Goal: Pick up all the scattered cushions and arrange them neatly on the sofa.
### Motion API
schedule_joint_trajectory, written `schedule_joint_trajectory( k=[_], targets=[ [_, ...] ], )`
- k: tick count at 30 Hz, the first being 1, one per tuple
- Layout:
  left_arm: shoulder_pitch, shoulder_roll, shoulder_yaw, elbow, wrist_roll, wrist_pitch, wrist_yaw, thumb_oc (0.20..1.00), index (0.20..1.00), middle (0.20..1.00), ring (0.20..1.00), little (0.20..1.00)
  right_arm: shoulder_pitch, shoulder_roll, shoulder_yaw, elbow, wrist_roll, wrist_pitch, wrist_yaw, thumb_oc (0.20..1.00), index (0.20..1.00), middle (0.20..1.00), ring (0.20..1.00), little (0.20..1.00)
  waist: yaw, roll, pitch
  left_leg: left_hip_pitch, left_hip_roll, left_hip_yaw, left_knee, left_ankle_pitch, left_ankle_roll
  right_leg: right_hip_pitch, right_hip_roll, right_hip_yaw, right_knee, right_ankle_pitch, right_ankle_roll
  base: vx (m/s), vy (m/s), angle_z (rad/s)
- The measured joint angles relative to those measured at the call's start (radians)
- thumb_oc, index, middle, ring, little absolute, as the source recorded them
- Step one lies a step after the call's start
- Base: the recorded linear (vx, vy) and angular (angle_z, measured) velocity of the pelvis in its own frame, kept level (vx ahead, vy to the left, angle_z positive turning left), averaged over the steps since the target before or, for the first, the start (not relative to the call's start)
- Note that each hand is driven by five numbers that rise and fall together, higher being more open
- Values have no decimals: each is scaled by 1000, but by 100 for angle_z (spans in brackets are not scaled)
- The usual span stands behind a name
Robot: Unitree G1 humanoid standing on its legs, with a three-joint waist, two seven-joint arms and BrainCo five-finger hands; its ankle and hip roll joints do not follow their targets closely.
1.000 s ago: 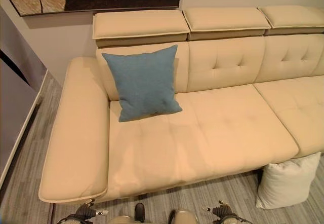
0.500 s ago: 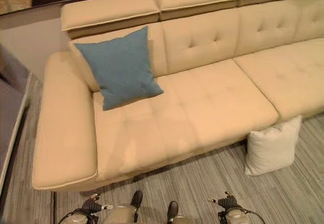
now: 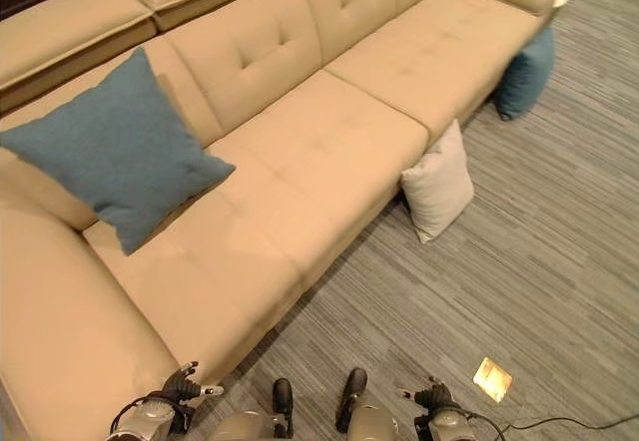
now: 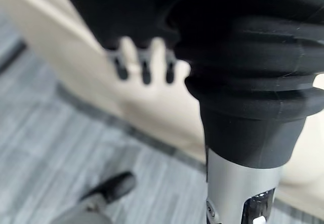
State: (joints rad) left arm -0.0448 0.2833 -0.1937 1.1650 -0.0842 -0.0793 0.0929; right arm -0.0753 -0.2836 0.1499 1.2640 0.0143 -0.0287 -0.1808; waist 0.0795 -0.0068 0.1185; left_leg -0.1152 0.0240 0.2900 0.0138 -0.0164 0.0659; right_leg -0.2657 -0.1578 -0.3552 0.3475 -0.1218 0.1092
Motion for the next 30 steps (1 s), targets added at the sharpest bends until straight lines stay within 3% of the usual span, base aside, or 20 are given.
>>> schedule_joint_trajectory(
  k=[1,2,3,4,5,7,9,11,13,14,15,18,19,20,22,24,25,28,29,30],
  targets=[
    [8,6,-1,4,0,4,-1,1000,1000,1000,1000,1000,9,-1,-1,-1,0,0,-1,1000,1000,1000,1000,1000,-1,-8,-6,-4,7,6,9,-1,-3,27,-1,-16,-22,-10,-3,-105,-110,-77],
    [24,10,2,10,0,6,0,1000,1000,1000,1000,1000,15,-1,-1,-3,0,0,-1,1000,1000,1000,1000,1000,-3,-27,-9,-8,15,33,35,-9,-11,61,-11,-51,-59,-42,-41,-32,-129,-73],
    [33,10,0,17,0,7,0,1000,1000,1000,1000,1000,14,1,0,-2,0,0,-1,1000,1000,1000,1000,1000,26,-37,-14,-8,21,57,53,-23,-36,62,-3,-67,-93,-39,-86,78,-202,-89],
    [36,9,-3,19,0,8,-1,1000,1000,1000,1000,1000,15,1,1,-2,0,0,-1,1000,1000,1000,1000,1000,37,-43,-19,-12,27,33,72,-27,-33,62,20,-39,-117,-28,-103,98,-277,-124],
    [46,-7,-5,36,0,11,-1,1000,1000,1000,1000,1000,27,-10,2,-11,0,-1,-2,1000,1000,1000,1000,1000,48,-37,-46,-20,36,-112,97,-43,-46,69,63,-2,-164,-17,-115,85,-221,-100],
    [48,-12,-11,34,0,11,-1,1000,1000,1000,1000,1000,29,-18,2,-26,1,-1,-7,1000,1000,1000,1000,1000,43,-32,-67,-40,51,-146,113,-42,-62,70,87,12,-188,4,-125,24,-174,-51],
    [19,-29,-22,27,-2,10,-1,1000,1000,1000,1000,1000,37,-26,-2,-34,7,-1,-17,1000,1000,1000,1000,1000,20,-32,-63,-60,60,-196,152,-3,-115,68,104,26,-209,4,-130,21,-264,-15],
    [-31,-39,-41,25,-2,10,0,1000,1000,1000,1000,1000,42,-26,-1,-35,19,-2,-21,1000,1000,1000,1000,1000,4,-36,-53,-116,78,-202,255,13,-140,76,119,27,-239,9,-134,30,-228,-5],
    [-54,-39,-43,-9,-2,9,0,1000,1000,1000,1000,1000,34,-23,-2,-28,28,-3,-24,1000,1000,1000,1000,1000,14,-42,-18,-155,88,-220,394,18,-148,116,137,44,-271,29,-170,30,-95,-27],
    [-54,-39,-43,-15,-2,7,1,1000,1000,1000,1000,1000,34,-22,-1,-27,31,-4,-26,1000,1000,1000,1000,1000,22,-40,-7,-174,89,-250,461,22,-156,138,148,64,-286,38,-192,147,-76,-59],
    [-47,-43,-44,-29,-2,4,1,1000,1000,1000,1000,1000,35,-20,19,-23,32,-6,-35,1000,1000,1000,1000,1000,21,-50,1,-207,62,-327,505,-3,-165,166,155,83,-317,48,-199,147,-75,-51],
    [-51,-45,-73,-43,-2,4,0,1000,1000,1000,1000,1000,30,-21,25,1,31,-7,-41,1000,1000,1000,1000,1000,25,-51,9,-206,-54,-429,330,-13,-164,178,161,139,-377,76,-179,303,-43,-37],
    [-46,-47,-73,-40,-2,5,0,1000,1000,1000,1000,1000,25,-22,23,7,31,-7,-43,1000,1000,1000,1000,1000,24,-49,10,-208,-69,-422,284,-12,-164,191,164,146,-408,89,-165,212,-5,-53],
    [-32,-52,-73,-34,-2,7,0,1000,1000,1000,1000,1000,12,-25,19,32,31,-4,-45,1000,1000,1000,1000,1000,28,-50,13,-202,-113,-410,129,1,-149,207,171,173,-438,114,-157,153,-1,-69],
    [-28,-51,-66,-33,-2,5,0,1000,1000,1000,1000,1000,-19,-29,20,34,31,-1,-49,1000,1000,1000,1000,1000,45,-38,29,-233,-139,-405,94,35,-121,229,204,231,-439,97,-142,247,34,-90],
    [-31,-50,-52,-28,-2,5,0,1000,1000,1000,1000,1000,-47,-29,20,39,31,-1,-49,1000,1000,1000,1000,1000,49,-31,33,-253,-147,-406,84,66,-113,253,226,261,-440,76,-145,267,58,-78],
    [-16,-47,-32,-25,-2,6,1,1000,1000,1000,1000,1000,-48,-27,20,37,30,-3,-48,1000,1000,1000,1000,1000,61,-38,30,-249,-147,-405,63,93,-75,281,238,290,-439,72,-157,181,42,-82],
    [-14,-45,-22,-21,-2,7,0,1000,1000,1000,1000,1000,-44,-30,24,39,25,-9,-48,1000,1000,1000,1000,1000,59,-43,18,-208,-139,-410,46,130,-55,307,252,305,-428,52,-127,222,68,-75],
    [16,-36,-12,-13,-2,14,1,1000,1000,1000,1000,1000,-42,-21,34,36,19,-10,-45,1000,1000,1000,1000,1000,79,-27,4,-98,-74,-396,-18,122,-16,296,281,302,-314,-8,-59,116,35,-121],
    [5,-25,-12,-12,-2,16,1,1000,1000,1000,1000,1000,-45,-15,52,20,18,-11,-41,1000,1000,1000,1000,1000,73,-33,0,-71,-70,-379,-35,111,-5,258,277,280,-205,-41,-13,177,66,-130]
  ],
)
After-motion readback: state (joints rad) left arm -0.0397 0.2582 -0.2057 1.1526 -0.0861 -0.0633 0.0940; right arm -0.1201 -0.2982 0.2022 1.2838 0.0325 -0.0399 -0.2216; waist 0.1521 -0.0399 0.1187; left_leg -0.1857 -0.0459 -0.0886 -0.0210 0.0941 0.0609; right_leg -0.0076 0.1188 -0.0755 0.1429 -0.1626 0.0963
